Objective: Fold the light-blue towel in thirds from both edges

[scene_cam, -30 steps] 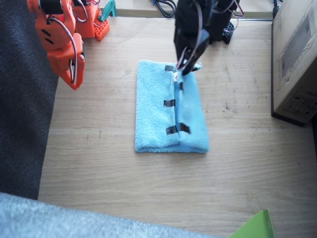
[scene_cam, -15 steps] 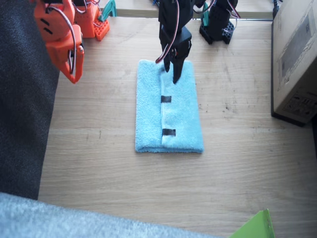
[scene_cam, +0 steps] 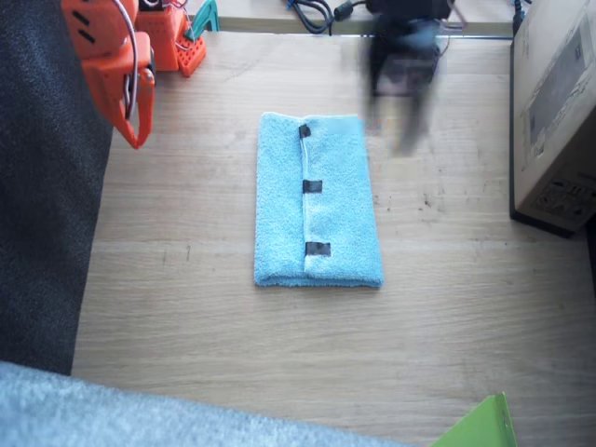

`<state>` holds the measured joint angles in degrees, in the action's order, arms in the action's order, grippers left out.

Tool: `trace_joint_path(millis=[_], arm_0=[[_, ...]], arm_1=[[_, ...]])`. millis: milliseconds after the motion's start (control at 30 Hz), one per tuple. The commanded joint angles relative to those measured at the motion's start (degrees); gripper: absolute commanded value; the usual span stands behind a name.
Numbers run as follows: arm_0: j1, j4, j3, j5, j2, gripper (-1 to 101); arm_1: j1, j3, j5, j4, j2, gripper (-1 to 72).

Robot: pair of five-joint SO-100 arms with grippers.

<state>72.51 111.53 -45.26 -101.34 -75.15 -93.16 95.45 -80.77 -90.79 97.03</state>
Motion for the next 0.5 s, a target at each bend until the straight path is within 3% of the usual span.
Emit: trace_joint_path(millis=[0, 167, 333, 467], arm_0=[[11.69, -10.37, -25.31, -1.58, -20.65, 29], [21.09, -24.43, -61.79, -1.05, -49.57, 18], [23.82, -27.25, -83.50, 0.09, -73.56, 11], [28.48, -29.71, -87.71, 0.62, -78.22, 0]], arm_1=[[1.41, 1.41, 0.44, 1.14, 3.52, 0.1], [3.08, 8.96, 2.29, 4.92, 6.94, 0.0], [4.66, 19.86, 3.96, 9.58, 12.22, 0.0], [8.35, 28.04, 5.71, 15.12, 18.81, 0.0]])
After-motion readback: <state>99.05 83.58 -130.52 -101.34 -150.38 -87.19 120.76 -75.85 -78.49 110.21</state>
